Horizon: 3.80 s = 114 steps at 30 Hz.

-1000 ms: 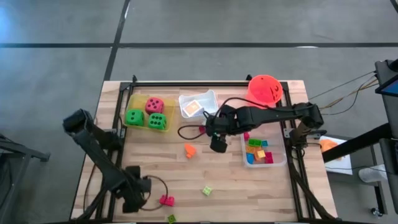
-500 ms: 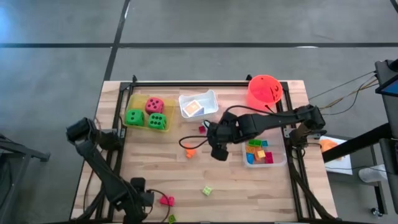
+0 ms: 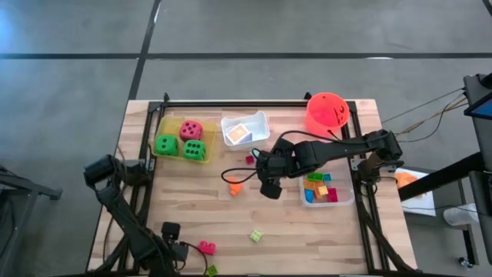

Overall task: Pick & Place Toys
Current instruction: Put the yellow game piece into the transparent bin

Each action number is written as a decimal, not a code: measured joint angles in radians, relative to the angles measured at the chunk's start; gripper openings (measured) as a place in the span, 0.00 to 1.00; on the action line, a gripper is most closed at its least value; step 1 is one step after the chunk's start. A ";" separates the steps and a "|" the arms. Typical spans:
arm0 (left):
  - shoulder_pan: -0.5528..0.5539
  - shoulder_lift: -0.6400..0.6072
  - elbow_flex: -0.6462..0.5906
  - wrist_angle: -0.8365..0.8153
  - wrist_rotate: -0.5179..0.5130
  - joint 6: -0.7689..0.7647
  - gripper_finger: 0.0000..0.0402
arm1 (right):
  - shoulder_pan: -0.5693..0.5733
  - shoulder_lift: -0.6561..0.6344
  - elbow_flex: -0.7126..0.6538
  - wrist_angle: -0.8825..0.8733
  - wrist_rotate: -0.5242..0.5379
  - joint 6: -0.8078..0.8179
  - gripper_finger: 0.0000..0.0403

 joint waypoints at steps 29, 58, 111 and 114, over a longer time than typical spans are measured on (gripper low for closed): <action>-0.025 0.032 -0.047 0.060 -0.014 0.046 0.85 | 0.002 0.000 0.000 0.000 0.024 0.004 0.73; -0.023 0.031 -0.045 0.072 -0.003 0.087 0.31 | 0.013 0.000 0.000 0.000 0.025 0.018 0.73; 0.822 -0.534 -0.046 0.739 -0.028 0.767 0.31 | 0.378 -0.012 -0.004 0.401 0.568 -0.823 0.73; 0.834 -0.536 -0.040 0.764 -0.012 0.753 0.31 | 0.370 -0.025 -0.004 0.495 0.571 -0.935 0.73</action>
